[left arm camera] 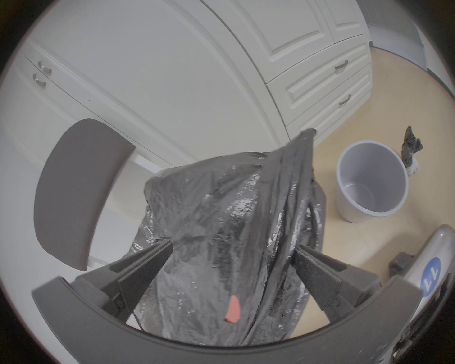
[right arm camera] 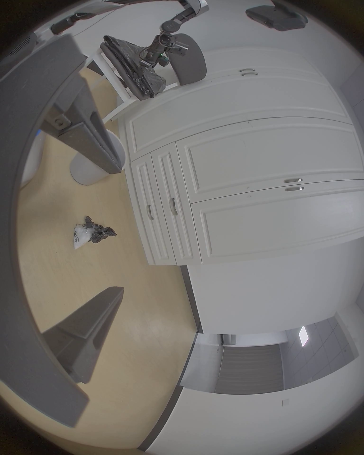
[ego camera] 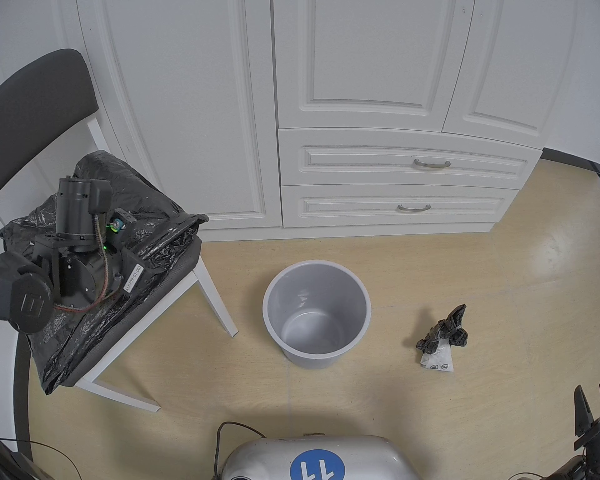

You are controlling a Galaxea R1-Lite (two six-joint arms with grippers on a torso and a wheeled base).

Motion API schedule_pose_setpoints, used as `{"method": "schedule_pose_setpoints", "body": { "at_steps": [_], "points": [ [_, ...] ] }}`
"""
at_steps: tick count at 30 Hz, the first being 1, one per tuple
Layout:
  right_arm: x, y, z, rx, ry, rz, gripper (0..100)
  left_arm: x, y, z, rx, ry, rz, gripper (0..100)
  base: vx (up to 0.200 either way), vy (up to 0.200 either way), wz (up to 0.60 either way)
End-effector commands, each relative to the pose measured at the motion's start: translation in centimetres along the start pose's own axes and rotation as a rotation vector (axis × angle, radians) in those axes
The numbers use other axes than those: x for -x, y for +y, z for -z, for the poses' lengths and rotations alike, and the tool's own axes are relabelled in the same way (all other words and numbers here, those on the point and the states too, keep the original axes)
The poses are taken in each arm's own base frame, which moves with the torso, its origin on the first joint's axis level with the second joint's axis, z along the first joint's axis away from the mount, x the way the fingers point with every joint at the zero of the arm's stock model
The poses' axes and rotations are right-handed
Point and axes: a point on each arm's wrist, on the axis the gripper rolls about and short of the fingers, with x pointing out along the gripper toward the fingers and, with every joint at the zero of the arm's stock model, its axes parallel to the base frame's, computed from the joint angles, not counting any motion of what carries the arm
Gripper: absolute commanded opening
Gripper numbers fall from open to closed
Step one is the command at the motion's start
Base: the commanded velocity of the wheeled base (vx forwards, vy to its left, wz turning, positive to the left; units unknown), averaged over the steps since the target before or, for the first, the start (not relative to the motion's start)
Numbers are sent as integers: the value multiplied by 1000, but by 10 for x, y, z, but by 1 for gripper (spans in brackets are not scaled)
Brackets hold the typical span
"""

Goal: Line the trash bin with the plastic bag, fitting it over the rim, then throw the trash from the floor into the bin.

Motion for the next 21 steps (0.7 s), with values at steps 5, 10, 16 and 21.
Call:
{"method": "schedule_pose_setpoints", "body": {
  "at_steps": [5, 10, 16, 21],
  "points": [
    [1, -1, 4, -2, -5, 5, 100, 13, 51, -3, 49, -34, -131, 100, 0, 0, 0],
    [1, -1, 4, -2, -6, 12, 100, 18, 77, -7, 62, -65, -180, 100, 0, 0, 0],
    [1, -1, 4, -1, -6, 14, 100, 13, 61, -1, 30, -45, -132, 100, 0, 0, 0],
    [1, -1, 4, -1, -8, 24, 100, 2, 42, -7, 0, -44, -83, 100, 0, 0, 0]
  ]
}}
